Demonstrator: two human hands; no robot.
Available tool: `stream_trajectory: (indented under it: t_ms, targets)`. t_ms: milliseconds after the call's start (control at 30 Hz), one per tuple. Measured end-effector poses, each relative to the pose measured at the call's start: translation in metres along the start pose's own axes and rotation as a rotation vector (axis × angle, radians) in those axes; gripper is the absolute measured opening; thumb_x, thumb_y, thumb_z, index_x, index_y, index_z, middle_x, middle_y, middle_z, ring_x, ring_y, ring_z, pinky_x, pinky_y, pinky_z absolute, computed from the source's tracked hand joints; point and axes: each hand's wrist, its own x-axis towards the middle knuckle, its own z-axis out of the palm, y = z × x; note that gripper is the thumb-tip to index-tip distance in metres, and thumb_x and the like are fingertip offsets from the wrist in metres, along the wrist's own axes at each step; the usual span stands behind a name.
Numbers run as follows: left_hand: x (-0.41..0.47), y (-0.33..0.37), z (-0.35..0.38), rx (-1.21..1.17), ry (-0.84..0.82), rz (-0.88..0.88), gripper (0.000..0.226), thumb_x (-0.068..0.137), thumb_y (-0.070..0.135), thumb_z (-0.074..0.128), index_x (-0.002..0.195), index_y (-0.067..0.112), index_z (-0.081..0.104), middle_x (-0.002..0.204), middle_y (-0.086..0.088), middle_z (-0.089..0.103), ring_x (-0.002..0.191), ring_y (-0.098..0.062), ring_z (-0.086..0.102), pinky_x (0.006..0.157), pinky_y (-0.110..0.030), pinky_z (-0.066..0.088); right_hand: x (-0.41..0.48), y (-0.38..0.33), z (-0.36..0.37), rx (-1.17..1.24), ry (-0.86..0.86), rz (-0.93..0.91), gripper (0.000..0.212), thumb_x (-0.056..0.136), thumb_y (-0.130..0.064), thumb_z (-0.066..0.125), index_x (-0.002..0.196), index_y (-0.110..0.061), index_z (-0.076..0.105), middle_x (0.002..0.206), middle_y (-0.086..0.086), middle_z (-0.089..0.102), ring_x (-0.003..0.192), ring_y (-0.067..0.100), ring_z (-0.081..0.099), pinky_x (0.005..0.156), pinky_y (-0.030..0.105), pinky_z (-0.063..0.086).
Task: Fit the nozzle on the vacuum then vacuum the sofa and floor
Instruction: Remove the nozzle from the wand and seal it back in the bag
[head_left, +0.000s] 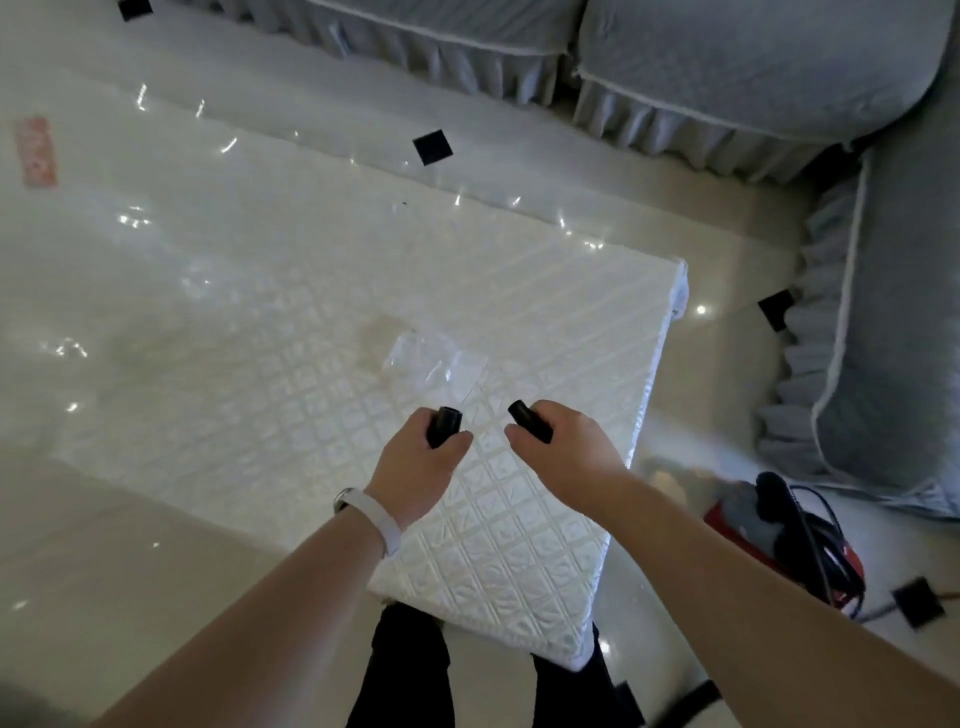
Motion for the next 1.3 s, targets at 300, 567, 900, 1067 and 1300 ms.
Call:
stream_trajectory:
  t_ms: [300,567,900,1067,1300]
  targets:
    - [0.089,-0.085,0.041,0.208,-0.064,-0.078,0.008,0.093,0.027,0.058,0.096,0.021,0.054,0.075,-0.002,0.059,0.056,-0.017,0.053,0.05,-0.027,0.041,0.097,0.068,0.068,-0.063,-0.063,0.144,0.014,0.092,-0.031,0.056,0.086,-0.019,0.052,0.071,0.0,0.053,0.057,0.017,0.047,0.052,0.029,0.039]
    - [0.134,-0.125,0.061,0.47,0.052,0.004,0.029,0.086,0.029,0.059,0.114,0.02,0.061,0.109,-0.001,0.059,0.097,-0.025,0.058,0.079,-0.04,0.053,0.127,0.101,0.09,-0.097,-0.12,0.172,0.01,0.091,-0.023,0.055,0.1,-0.02,0.055,0.077,0.001,0.054,0.057,0.017,0.048,0.049,0.026,0.038]
    - [0.13,-0.128,0.057,0.58,0.168,0.123,0.039,0.09,0.032,0.062,0.125,0.017,0.057,0.115,-0.001,0.054,0.11,-0.024,0.05,0.091,-0.032,0.04,0.126,0.102,0.083,-0.029,-0.156,0.13,0.008,0.097,-0.038,0.052,0.105,-0.036,0.051,0.086,0.001,0.064,0.075,0.026,0.069,0.054,0.029,0.048]
    - [0.121,-0.121,0.045,0.371,0.316,0.067,0.02,0.092,0.037,0.061,0.092,0.019,0.055,0.094,0.01,0.05,0.095,-0.016,0.05,0.075,-0.028,0.04,0.123,0.095,0.077,-0.05,-0.155,0.112,0.01,0.098,-0.037,0.049,0.106,-0.031,0.051,0.075,-0.001,0.057,0.055,0.015,0.049,0.049,0.029,0.041]
    - [0.13,-0.11,0.027,0.204,0.571,-0.046,0.034,0.085,0.043,0.067,0.089,0.02,0.043,0.088,0.007,0.044,0.074,-0.022,0.05,0.06,-0.033,0.043,0.121,0.079,0.076,-0.019,-0.166,0.107,0.014,0.096,-0.033,0.048,0.089,-0.02,0.049,0.071,-0.001,0.052,0.055,0.015,0.043,0.05,0.031,0.038]
